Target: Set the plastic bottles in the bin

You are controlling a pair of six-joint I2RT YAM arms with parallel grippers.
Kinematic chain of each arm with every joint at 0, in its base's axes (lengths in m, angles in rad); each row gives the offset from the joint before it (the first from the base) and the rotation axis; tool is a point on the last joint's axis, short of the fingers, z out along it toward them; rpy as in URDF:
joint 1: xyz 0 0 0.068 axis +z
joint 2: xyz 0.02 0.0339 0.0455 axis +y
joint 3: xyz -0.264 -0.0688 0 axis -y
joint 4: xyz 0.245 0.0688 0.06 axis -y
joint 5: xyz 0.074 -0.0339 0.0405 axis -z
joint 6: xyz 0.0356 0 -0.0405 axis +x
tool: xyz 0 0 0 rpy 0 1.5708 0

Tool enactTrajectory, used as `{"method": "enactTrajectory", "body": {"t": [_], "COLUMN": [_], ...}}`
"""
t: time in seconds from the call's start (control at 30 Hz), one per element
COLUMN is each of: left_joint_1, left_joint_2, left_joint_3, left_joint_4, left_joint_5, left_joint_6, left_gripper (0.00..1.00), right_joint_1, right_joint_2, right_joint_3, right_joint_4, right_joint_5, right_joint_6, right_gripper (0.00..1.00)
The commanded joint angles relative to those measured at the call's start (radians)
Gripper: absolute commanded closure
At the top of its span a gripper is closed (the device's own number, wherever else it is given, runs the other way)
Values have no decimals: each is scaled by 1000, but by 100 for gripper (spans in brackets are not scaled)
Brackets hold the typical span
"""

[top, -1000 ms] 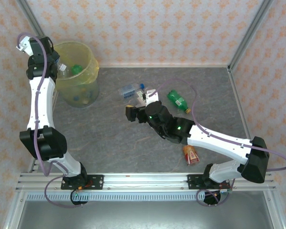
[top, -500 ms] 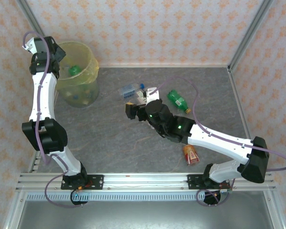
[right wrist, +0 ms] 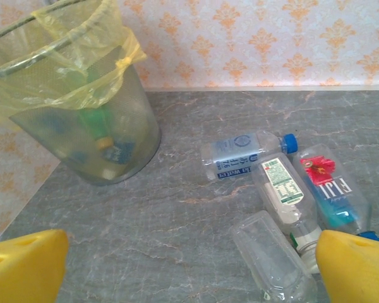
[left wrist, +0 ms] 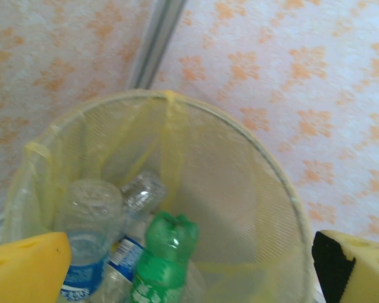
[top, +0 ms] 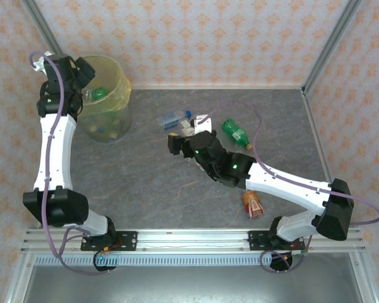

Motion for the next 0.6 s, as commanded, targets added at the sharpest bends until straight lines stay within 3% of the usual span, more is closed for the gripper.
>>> {"method": "enactTrajectory", "body": {"t": [0.0,0.33,0.47,0.57], "left_joint_1": [-63,-344,-451,-554], "left_joint_2": [-61,-181,-187,-201], "left_joint_3": [-43,-235,-287,-347], "left_joint_4": [34,75,85,140], "left_joint_5": [10,-30,-27,-89], "left_joint_6": [-3,-33,-54,-92], "left_gripper": [1,1,1,1], "right_joint_1": [-27,-99,-125,-137], "right_joint_2": [-11,-115,-159,-196], "right_joint_3": [0,-125,-161,-190], "right_joint_4": [-64,-242,-415,-557], "right_joint_5": [56,86,123,137], "right_joint_6": [57,238,371,495], "right_gripper": [0,0,0,0]}}
